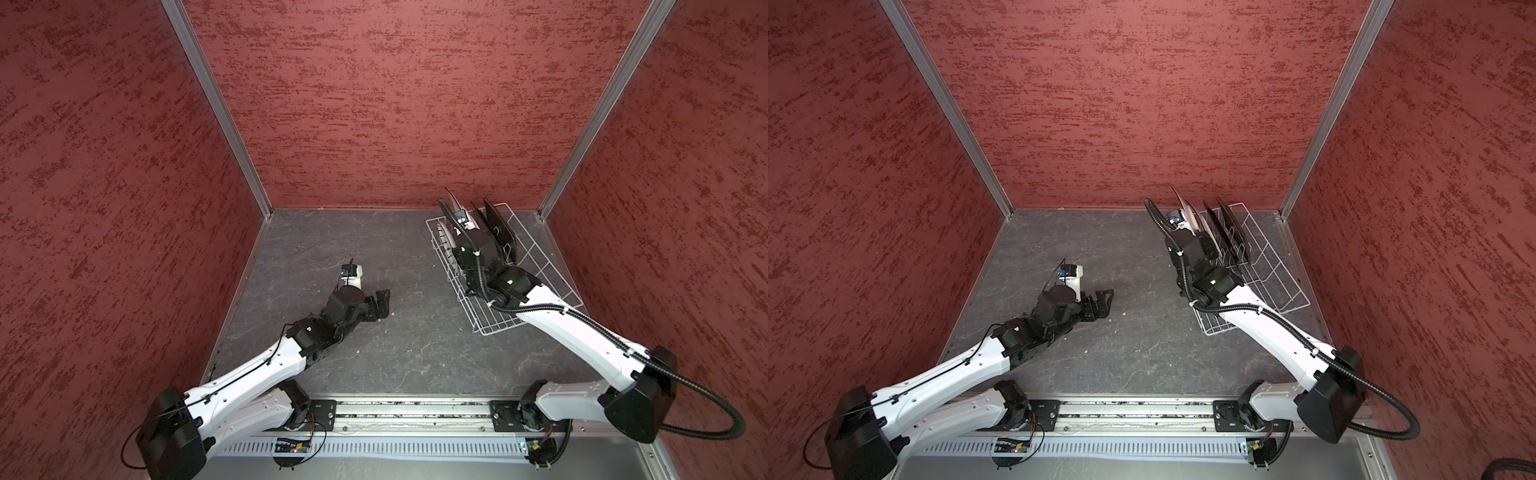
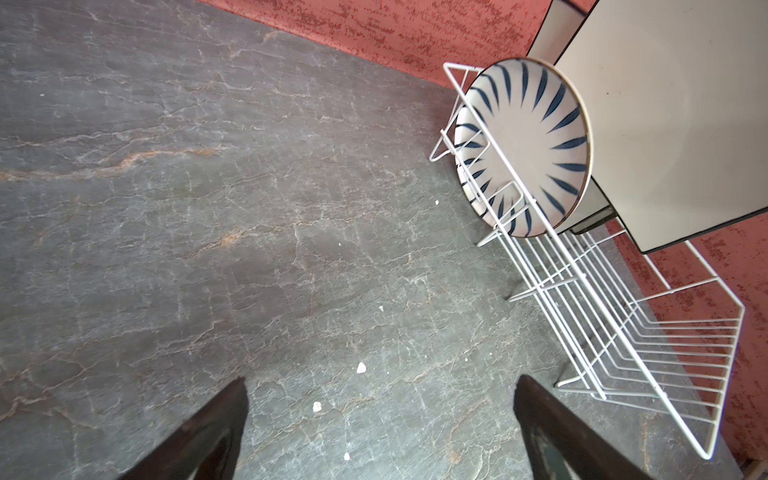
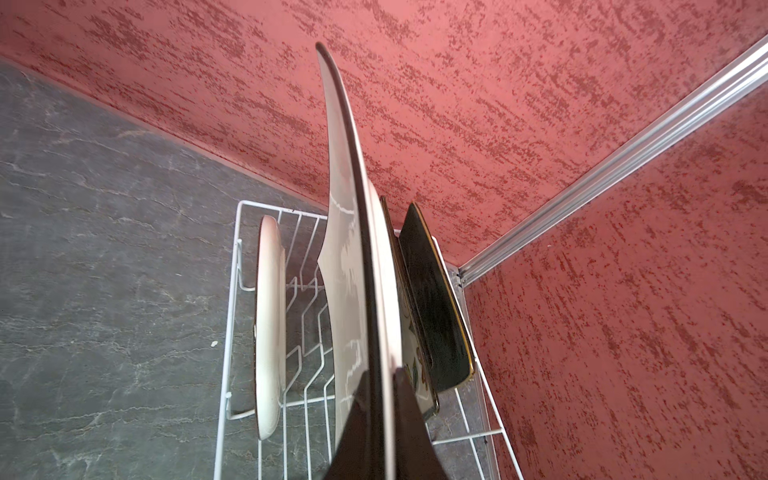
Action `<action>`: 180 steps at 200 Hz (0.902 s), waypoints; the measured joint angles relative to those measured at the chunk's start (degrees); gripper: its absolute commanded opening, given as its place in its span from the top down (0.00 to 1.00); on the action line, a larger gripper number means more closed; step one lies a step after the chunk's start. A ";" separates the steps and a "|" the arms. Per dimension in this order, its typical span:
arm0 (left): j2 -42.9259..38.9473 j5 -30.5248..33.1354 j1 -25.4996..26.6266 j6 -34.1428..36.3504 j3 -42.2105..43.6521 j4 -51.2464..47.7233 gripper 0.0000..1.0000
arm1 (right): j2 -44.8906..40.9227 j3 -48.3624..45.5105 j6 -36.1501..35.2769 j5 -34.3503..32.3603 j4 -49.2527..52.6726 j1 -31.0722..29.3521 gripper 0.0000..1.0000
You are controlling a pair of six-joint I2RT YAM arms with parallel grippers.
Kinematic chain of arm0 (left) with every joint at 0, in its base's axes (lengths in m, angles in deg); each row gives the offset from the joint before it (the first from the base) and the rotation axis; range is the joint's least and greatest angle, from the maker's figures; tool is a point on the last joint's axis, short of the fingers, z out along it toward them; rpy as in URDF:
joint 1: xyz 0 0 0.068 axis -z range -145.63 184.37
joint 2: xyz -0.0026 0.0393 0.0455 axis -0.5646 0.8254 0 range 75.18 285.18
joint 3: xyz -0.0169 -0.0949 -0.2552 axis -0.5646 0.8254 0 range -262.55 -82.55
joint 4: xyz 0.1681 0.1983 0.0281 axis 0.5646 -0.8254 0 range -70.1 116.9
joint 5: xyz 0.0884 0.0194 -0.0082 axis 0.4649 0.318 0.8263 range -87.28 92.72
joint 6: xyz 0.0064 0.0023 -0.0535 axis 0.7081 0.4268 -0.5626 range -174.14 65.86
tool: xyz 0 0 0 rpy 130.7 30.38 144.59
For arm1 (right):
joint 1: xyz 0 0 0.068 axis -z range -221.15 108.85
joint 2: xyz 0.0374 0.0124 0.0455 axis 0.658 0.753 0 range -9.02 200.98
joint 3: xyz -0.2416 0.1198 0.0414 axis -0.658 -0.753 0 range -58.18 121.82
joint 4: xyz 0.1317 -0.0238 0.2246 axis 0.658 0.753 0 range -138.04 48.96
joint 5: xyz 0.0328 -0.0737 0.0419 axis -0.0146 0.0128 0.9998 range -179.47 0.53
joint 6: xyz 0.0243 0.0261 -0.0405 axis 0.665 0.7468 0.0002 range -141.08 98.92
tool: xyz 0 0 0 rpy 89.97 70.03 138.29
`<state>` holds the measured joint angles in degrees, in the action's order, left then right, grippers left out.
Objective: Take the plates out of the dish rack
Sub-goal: 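Close the right gripper on the white square plate and lift it upward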
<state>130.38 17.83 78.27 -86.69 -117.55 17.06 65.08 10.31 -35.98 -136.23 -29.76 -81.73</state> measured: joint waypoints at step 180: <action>-2.38 -10.25 0.24 -4.20 6.36 20.85 0.00 | -1.05 2.64 -12.04 -3.91 -9.90 -7.28 1.00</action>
<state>127.99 7.58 78.51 -90.89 -111.19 37.91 64.03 12.95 -48.02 -140.14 -39.66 -89.01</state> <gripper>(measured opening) 0.995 0.087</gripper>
